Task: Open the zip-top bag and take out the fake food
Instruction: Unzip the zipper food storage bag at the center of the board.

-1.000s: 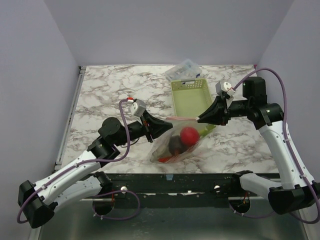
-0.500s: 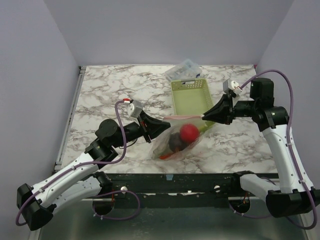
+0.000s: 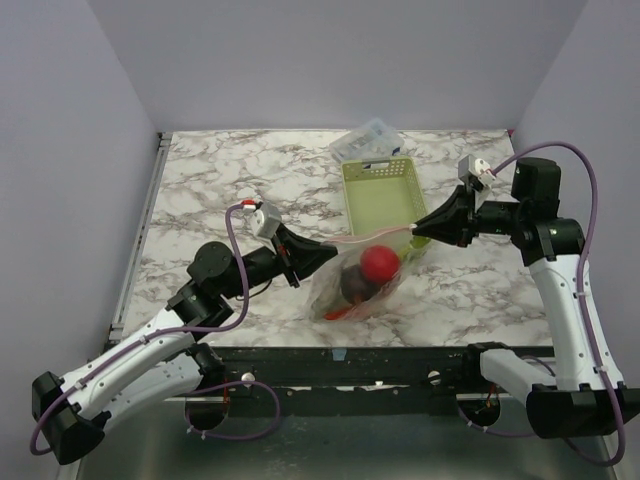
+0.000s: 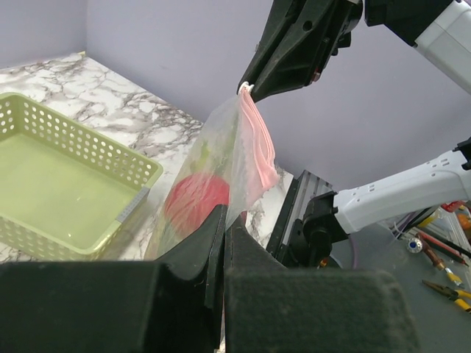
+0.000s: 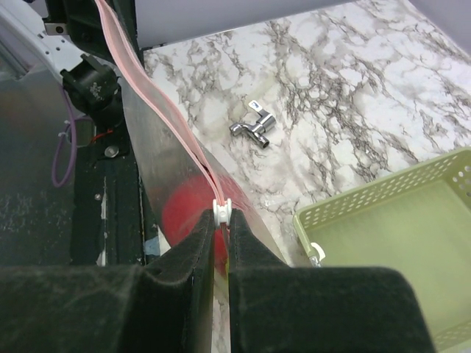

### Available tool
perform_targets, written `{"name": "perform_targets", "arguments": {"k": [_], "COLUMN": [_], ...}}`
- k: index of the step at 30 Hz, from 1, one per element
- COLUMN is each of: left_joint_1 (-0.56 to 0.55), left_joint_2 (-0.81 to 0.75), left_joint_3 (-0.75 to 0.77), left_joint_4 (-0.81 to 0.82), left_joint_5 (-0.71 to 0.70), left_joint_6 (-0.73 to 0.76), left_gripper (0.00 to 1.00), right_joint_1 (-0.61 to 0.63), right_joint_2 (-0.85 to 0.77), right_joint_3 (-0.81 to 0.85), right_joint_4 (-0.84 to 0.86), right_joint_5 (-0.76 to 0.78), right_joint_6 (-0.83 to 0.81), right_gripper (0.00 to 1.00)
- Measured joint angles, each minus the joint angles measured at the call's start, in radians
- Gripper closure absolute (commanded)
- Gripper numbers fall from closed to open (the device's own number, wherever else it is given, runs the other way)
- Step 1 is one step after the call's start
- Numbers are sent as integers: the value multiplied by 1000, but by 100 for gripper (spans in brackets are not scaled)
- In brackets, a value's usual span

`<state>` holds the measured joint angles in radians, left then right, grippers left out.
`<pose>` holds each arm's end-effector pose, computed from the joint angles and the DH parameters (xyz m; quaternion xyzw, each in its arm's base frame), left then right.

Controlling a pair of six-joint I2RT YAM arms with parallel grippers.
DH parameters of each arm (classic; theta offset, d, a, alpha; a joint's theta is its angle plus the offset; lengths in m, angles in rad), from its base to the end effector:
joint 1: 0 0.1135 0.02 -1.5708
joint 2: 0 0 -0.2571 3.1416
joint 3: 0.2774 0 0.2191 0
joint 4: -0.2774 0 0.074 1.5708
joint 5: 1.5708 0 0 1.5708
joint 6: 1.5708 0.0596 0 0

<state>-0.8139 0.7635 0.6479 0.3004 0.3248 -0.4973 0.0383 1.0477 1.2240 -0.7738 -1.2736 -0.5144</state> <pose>0.1089 -0.1430 0.3505 0.2222 0.6029 -0.5447 0.5388 0.1618 0.0632 0.3808 -0.4614 0.6078 0.4221 0.4893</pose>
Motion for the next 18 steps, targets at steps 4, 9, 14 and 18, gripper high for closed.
{"name": "perform_targets", "arguments": {"k": [4,9,14,18], "left_joint_1": [0,0,0,0], "left_joint_2": [-10,-18,-31,-47], "left_joint_3": [-2,-2,-3,-7], "left_joint_4": [-4,-13,-27,-43], "left_joint_5": [-2,-5,-14,-22], "left_joint_6": [4,13,22,28], "left_gripper": [100,100,100,100], "right_joint_1": [-9,-38,-53,-62], "right_joint_2": [-5,-11,-11,-13], "right_joint_3": [-9,-16,-16,-23], "right_joint_4": [18,27,33,39], "right_joint_5": [0,-1,-1,-1], "right_joint_6": [18,29,35,36], "right_gripper": [97,96,96,96]}}
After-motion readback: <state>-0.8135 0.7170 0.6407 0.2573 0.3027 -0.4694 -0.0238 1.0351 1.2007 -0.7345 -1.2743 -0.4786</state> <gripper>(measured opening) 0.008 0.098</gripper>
